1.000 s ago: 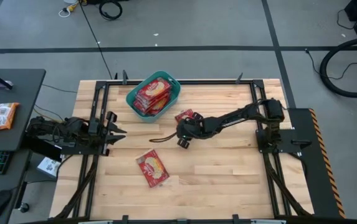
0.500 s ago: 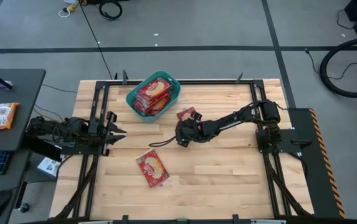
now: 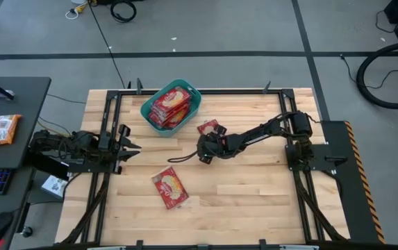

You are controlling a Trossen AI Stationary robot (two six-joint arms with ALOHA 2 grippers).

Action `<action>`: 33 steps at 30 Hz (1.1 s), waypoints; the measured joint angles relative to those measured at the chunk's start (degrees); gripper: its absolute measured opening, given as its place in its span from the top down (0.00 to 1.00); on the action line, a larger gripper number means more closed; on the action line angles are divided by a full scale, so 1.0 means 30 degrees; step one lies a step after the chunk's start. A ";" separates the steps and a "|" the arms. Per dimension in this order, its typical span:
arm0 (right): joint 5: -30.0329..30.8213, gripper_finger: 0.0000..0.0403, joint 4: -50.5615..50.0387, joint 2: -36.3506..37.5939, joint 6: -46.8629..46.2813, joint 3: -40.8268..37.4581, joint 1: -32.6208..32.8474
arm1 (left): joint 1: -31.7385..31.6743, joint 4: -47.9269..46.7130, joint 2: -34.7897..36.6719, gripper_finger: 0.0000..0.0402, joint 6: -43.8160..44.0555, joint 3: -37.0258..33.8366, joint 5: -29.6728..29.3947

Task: Sort popcorn bags into baskets
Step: Put the red popcorn bag into the green bin

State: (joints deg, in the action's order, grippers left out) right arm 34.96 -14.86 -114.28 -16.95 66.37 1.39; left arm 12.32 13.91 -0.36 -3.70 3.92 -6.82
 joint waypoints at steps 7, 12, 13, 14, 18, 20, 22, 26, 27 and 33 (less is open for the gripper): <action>-0.0921 0.65 0.0598 0.0097 -0.0509 -0.0995 -0.0162 | 0.0001 0.0000 -0.0001 0.82 0.0007 0.0000 -0.0001; -0.1078 0.72 0.0169 0.0109 0.0071 -0.1006 -0.0155 | 0.0000 0.0000 0.0002 0.82 0.0007 0.0000 0.0002; -0.1224 0.75 0.0054 0.0106 0.0226 -0.1006 -0.0155 | 0.0000 0.0000 0.0005 0.82 0.0007 0.0000 -0.0002; -0.1397 0.78 -0.0053 0.0104 0.0363 -0.1006 -0.0157 | 0.0002 0.0000 -0.0002 0.82 0.0007 0.0000 -0.0002; -0.1803 0.93 -0.0407 0.0109 0.0914 -0.0999 -0.0135 | 0.0002 0.0000 0.0005 0.82 0.0007 0.0000 0.0005; -0.1814 0.98 -0.0762 0.0195 0.1566 -0.0970 0.0004 | 0.0000 -0.0007 0.0001 0.82 0.0007 0.0000 0.0001; -0.1617 0.98 -0.1444 0.0196 0.1992 -0.0599 0.0180 | 0.0000 -0.0007 0.0003 0.82 0.0007 0.0000 0.0005; -0.1239 0.99 -0.3669 0.0087 0.2899 0.0607 0.0548 | 0.0000 -0.0007 -0.0002 0.82 0.0007 0.0000 0.0005; -0.1094 0.99 -0.3736 0.0087 0.3195 0.0856 0.0656 | 0.0000 -0.0011 0.0002 0.82 0.0007 0.0000 0.0005; 0.0869 0.99 -0.5149 0.0087 0.5057 0.2308 0.1257 | 0.0007 -0.0015 0.0003 0.82 0.0000 0.0000 0.0005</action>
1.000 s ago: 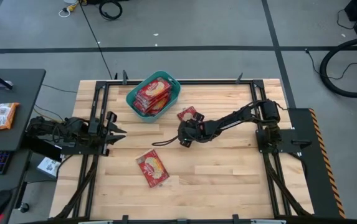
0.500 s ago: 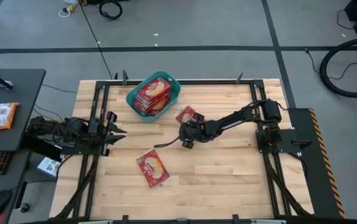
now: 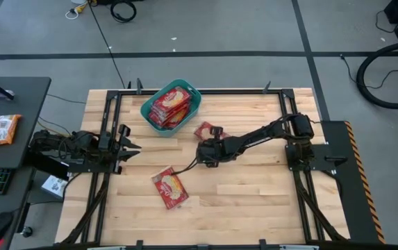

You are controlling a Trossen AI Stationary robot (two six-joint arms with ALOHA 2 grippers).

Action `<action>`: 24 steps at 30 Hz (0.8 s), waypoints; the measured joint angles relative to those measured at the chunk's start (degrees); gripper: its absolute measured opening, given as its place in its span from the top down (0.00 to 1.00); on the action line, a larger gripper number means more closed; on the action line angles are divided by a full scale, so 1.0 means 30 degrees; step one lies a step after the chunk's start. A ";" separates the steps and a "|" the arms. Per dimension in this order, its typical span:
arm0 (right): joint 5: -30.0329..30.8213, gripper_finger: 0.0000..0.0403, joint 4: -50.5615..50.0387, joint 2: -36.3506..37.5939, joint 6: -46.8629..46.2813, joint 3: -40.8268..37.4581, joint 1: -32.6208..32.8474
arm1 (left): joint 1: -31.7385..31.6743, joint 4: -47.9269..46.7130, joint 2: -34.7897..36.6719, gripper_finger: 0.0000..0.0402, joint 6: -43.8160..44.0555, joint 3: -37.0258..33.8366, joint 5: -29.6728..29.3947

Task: Sort popcorn bags into baskets
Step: Put the red popcorn bag into the green bin

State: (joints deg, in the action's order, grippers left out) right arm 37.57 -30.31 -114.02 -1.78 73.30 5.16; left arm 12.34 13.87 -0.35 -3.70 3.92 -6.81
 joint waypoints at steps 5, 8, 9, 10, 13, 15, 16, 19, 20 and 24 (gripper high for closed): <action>0.1494 0.99 -0.1418 0.0000 0.1184 0.1453 0.0555 | -0.0007 -0.0001 -0.0003 0.82 0.0000 0.0000 -0.0001; 0.1949 0.99 -0.2048 0.0007 0.1680 0.2312 0.0766 | -0.0004 -0.0002 0.0003 0.82 0.0003 0.0000 0.0000; 0.2109 0.99 -0.2379 0.0007 0.1844 0.2686 0.0842 | -0.0004 0.0000 0.0003 0.82 0.0000 0.0000 -0.0002; 0.2283 1.00 -0.2588 0.0010 0.2072 0.3048 0.0899 | -0.0006 0.0000 0.0001 0.82 0.0000 0.0000 0.0000; 0.2958 1.00 -0.3688 0.0015 0.2691 0.4329 0.1000 | -0.0007 0.0000 -0.0004 0.82 0.0000 0.0000 -0.0007; 0.3157 1.00 -0.4289 0.0025 0.3101 0.5275 0.0994 | -0.0003 -0.0005 -0.0002 0.82 0.0000 0.0000 0.0000; 0.3248 1.00 -0.4553 0.0033 0.3277 0.5726 0.0986 | -0.0001 -0.0005 -0.0003 0.82 0.0000 0.0000 -0.0003; 0.3722 1.00 -0.5086 0.0044 0.4386 0.7006 0.0971 | 0.0000 -0.0007 0.0003 0.82 0.0007 0.0000 0.0000; 0.3891 1.00 -0.5153 0.0044 0.4843 0.7395 0.0971 | -0.0007 0.0000 0.0000 0.82 0.0007 0.0000 0.0000; 0.4646 1.00 -0.5282 0.0066 0.6799 0.9057 0.0866 | -0.0001 -0.0001 -0.0003 0.82 0.0000 0.0000 -0.0006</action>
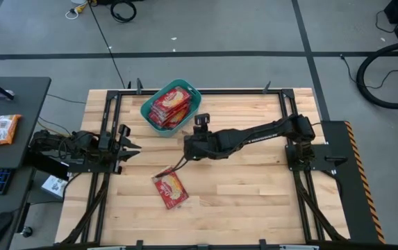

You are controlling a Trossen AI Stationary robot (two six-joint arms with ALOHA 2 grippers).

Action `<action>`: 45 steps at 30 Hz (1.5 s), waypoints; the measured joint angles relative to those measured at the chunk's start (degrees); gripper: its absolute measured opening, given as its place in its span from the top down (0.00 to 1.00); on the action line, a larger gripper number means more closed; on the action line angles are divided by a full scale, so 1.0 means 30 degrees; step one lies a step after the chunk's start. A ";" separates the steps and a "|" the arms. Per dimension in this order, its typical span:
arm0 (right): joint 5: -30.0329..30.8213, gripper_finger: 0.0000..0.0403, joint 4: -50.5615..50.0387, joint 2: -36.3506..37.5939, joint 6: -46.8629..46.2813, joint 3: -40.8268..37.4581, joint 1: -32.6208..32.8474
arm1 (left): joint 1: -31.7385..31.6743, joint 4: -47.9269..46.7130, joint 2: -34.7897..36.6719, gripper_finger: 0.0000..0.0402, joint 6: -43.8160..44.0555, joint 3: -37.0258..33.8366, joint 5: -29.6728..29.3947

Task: Sort popcorn bags into baskets
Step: Put the red popcorn bag into the green bin

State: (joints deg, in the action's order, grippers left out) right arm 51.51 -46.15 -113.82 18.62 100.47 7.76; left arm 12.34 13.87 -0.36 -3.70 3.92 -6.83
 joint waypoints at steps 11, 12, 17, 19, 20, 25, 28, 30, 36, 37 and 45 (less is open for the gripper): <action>-0.8203 0.91 -0.0378 -0.0125 -0.1738 0.2089 -0.1954 | -0.0004 -0.0007 0.0003 0.82 0.0000 0.0000 0.0006; -0.8660 0.88 -0.0661 -0.0146 -0.2162 0.1979 -0.2051 | -0.0004 -0.0002 0.0002 0.82 0.0000 0.0000 0.0004; -1.0227 0.77 -0.0661 -0.0146 -0.3164 0.0695 -0.2096 | 0.0000 -0.0031 0.0000 0.82 -0.0003 0.0000 0.0001; -1.0477 0.73 -0.0695 -0.0131 -0.3172 -0.0169 -0.1809 | -0.0007 -0.0065 0.0006 0.82 0.0014 0.0000 0.0006; -1.0545 0.71 -0.0796 -0.0131 -0.3284 -0.0720 -0.1629 | -0.0007 -0.0090 -0.0001 0.82 0.0104 0.0000 -0.0001; -1.0609 0.65 -0.0936 -0.0162 -0.4470 -0.3010 -0.0843 | 0.0001 -0.1043 -0.0001 0.82 0.0629 0.0000 -0.0522; -1.0572 0.62 -0.1054 -0.0163 -0.4978 -0.4220 -0.0272 | -0.0007 -0.1012 -0.0001 0.82 0.0619 0.0000 -0.1086; -1.0579 0.59 -0.1018 -0.0160 -0.5080 -0.4782 0.0259 | -0.0007 -0.1001 -0.0001 0.82 0.0613 0.0000 -0.1166; -0.9679 0.48 -0.0603 -0.0153 -0.4342 -0.6656 0.1627 | -0.0007 -0.0691 -0.0001 0.82 0.0517 0.0000 -0.1218; -0.9081 0.46 -0.0564 -0.0153 -0.4242 -0.6939 0.1767 | -0.0007 -0.0603 -0.0001 0.82 0.0517 0.0000 -0.1220; -0.6626 0.35 0.3692 -0.0146 -0.2570 -0.8993 0.2014 | -0.0007 -0.0582 -0.0001 0.82 0.0525 0.0000 -0.1218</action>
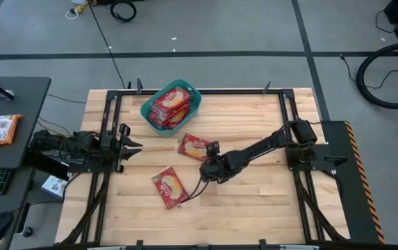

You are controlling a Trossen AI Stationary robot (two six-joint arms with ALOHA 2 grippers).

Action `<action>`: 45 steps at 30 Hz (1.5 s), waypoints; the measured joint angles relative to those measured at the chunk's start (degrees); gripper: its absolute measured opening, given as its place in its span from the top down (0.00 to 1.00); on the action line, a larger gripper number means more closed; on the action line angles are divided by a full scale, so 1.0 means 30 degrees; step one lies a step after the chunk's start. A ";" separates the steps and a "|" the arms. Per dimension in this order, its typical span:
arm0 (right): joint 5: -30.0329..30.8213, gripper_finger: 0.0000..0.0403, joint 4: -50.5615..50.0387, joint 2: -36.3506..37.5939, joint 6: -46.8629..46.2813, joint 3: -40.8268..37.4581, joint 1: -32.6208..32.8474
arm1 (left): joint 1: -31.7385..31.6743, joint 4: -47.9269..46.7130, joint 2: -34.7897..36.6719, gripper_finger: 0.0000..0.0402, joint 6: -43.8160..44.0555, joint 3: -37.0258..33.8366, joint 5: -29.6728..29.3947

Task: Sort popcorn bags into baskets
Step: Put the red popcorn bag into the green bin

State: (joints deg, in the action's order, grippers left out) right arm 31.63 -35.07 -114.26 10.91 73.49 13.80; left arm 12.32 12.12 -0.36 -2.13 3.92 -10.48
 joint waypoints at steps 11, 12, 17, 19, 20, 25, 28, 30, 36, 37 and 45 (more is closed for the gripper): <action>0.0376 0.37 0.1449 0.0098 0.2532 -0.1267 -0.0705 | 0.0000 0.0007 0.0000 0.82 -0.0012 0.0000 0.0000; 0.0296 0.37 0.1709 0.0111 0.2956 -0.1327 -0.0816 | 0.0000 0.0007 0.0000 0.82 -0.0012 0.0000 0.0000; -0.0041 0.40 0.2851 0.0148 0.4276 -0.1681 -0.1313 | 0.0000 0.0015 0.0000 0.82 0.0000 0.0000 0.0001; -0.0113 0.41 0.3139 0.0124 0.4877 -0.1681 -0.1416 | 0.0000 0.0015 0.0000 0.82 0.0000 0.0000 0.0000; -0.0172 0.42 0.3286 0.0113 0.5220 -0.1688 -0.1462 | 0.0000 0.0015 0.0000 0.82 -0.0005 0.0000 0.0007; -0.1467 0.49 0.3721 0.0095 0.6439 -0.1696 -0.1963 | 0.0000 0.0015 0.0000 0.82 -0.0007 0.0000 0.0007; -0.2324 0.56 0.3794 0.0084 0.6339 -0.1696 -0.2305 | 0.0000 0.0015 0.0000 0.82 -0.0007 0.0000 0.0006; -0.2588 0.63 0.3846 0.0066 0.6298 -0.1696 -0.2429 | 0.0000 0.0015 0.0000 0.82 -0.0015 0.0000 0.0007; -0.2709 0.89 0.4418 -0.0011 0.6332 -0.1708 -0.2550 | 0.0000 0.0015 0.0000 0.82 -0.0015 0.0000 0.0007; -0.2682 0.93 0.4540 -0.0040 0.6226 -0.1717 -0.2550 | 0.0003 0.0015 0.0000 0.82 -0.0015 0.0000 0.0007; -0.1018 0.98 0.3606 0.0191 0.5016 -0.1124 -0.2309 | 0.0000 -0.1037 -0.0351 0.82 0.1009 0.0000 -0.0054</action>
State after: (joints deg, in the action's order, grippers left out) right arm 28.58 -24.26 -113.69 25.96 70.12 6.88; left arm 12.32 9.01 -1.41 0.90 3.92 -10.64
